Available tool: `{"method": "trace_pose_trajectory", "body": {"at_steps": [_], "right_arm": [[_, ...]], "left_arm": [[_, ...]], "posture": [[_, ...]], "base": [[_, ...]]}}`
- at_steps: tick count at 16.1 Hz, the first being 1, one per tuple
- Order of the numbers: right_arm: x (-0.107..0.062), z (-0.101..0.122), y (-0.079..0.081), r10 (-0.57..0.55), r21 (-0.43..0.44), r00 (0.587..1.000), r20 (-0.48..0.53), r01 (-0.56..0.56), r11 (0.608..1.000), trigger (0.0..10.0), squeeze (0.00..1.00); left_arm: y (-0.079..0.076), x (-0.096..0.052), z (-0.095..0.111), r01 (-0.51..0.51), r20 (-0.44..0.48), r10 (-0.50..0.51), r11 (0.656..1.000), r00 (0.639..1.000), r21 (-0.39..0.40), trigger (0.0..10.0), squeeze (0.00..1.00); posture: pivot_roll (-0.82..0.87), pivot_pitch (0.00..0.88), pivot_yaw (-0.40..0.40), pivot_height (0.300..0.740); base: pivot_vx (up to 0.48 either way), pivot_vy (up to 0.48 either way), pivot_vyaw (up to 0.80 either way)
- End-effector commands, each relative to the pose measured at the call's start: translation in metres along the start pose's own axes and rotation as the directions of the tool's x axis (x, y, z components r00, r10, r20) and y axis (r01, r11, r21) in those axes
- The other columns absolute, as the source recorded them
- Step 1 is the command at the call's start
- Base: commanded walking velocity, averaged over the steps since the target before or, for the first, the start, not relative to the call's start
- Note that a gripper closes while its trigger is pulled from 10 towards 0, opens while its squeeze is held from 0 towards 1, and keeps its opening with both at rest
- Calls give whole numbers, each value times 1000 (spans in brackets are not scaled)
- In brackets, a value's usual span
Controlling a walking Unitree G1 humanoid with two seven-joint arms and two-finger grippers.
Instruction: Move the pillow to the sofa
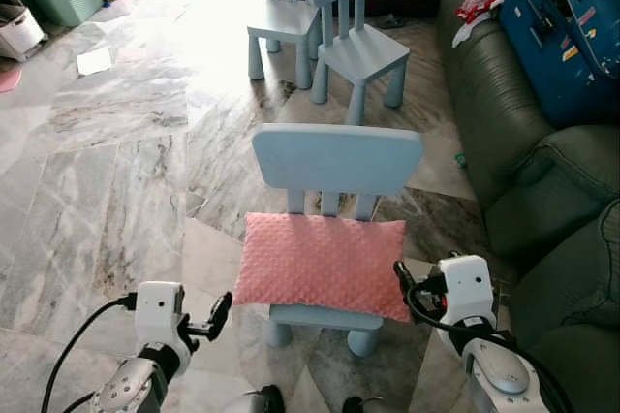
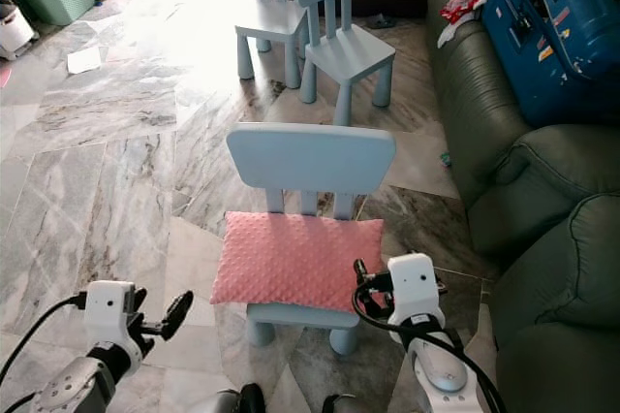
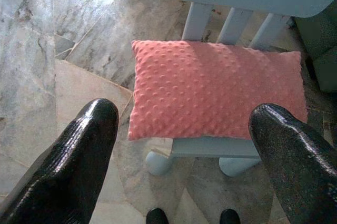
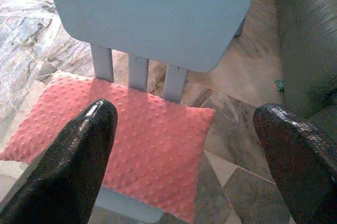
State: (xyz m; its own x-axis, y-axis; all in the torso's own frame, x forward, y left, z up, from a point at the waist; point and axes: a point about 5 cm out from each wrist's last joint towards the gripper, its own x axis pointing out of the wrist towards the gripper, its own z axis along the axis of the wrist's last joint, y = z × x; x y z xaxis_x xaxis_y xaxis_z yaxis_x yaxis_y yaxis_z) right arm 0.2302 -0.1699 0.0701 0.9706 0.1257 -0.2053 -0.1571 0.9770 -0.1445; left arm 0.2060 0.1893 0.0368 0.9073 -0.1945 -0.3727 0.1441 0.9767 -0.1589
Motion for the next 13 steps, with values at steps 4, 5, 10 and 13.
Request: {"method": "trace_pose_trajectory", "body": {"at_steps": [4,5,10,13], "right_arm": [[-1,4,3,12,5,1000,14,-12,1000,10000,0],[-1,5,3,14,4,1000,15,-14,1000,10000,0],[0,4,3,19,0,1000,15,-19,1000,10000,0],[1,5,3,20,-4,1000,16,-20,1000,10000,0]], "left_arm": [[-1,-2,-1,5,-3,-5,1000,1000,2,10000,0],[-1,-2,-2,5,-3,-5,1000,1000,1,10000,0],[-2,0,-1,9,-4,-9,1000,1000,2,10000,0],[-2,1,-1,6,-1,-6,1000,1000,2,10000,0]], "posture": [[-83,188,28,740],[-83,187,27,740],[-84,186,24,740],[-85,185,24,740]], "base": [[0,0,0],[0,0,0],[0,0,0],[0,0,0]]}}
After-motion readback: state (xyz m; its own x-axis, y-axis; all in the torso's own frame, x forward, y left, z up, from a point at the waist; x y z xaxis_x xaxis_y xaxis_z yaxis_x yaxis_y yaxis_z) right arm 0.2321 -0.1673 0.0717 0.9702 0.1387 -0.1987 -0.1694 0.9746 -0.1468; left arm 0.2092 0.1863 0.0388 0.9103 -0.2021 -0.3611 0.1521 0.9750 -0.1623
